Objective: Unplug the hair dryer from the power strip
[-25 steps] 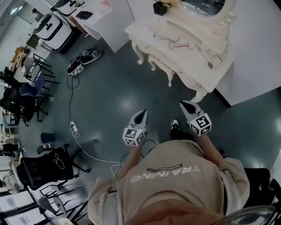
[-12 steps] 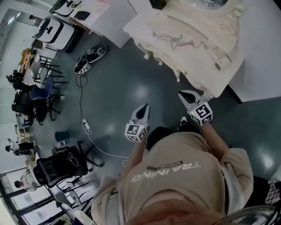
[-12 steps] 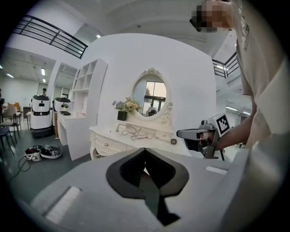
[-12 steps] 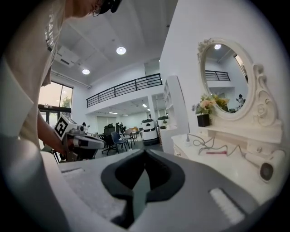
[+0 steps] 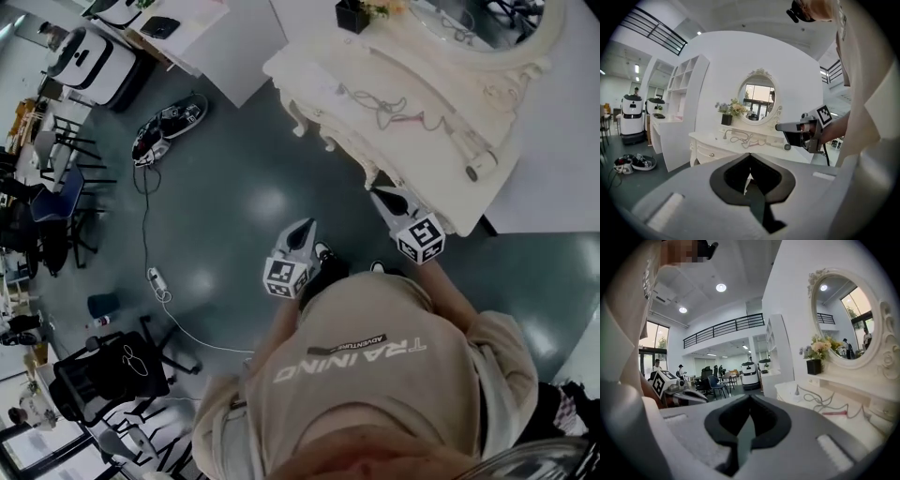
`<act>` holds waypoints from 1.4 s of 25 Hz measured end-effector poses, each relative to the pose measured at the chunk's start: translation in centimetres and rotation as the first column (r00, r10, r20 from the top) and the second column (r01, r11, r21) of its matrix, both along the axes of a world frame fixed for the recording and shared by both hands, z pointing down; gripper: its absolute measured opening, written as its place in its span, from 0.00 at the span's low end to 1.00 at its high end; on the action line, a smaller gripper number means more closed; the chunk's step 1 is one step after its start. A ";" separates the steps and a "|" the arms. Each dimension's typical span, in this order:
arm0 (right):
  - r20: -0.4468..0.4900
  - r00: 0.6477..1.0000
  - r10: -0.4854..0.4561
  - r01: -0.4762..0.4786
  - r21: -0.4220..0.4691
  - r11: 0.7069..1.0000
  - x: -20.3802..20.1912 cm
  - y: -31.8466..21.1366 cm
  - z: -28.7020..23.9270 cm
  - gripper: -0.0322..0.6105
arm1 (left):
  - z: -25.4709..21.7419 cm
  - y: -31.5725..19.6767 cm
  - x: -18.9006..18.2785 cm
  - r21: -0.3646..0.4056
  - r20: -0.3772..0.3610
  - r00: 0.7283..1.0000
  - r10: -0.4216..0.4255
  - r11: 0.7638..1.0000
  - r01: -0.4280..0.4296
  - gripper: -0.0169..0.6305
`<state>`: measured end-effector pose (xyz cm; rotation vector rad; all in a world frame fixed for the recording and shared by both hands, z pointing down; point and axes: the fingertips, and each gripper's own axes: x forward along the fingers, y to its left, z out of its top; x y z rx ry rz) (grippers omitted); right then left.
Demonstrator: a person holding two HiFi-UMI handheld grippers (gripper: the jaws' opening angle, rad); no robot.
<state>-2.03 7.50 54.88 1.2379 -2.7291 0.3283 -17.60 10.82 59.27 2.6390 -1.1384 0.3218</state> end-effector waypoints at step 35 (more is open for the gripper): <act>0.078 0.976 0.202 -0.188 -0.163 0.969 -4.6 -33.7 5.9 0.06 | -0.9 -37.8 2.1 -0.057 0.116 0.902 0.416 0.909 -0.412 0.04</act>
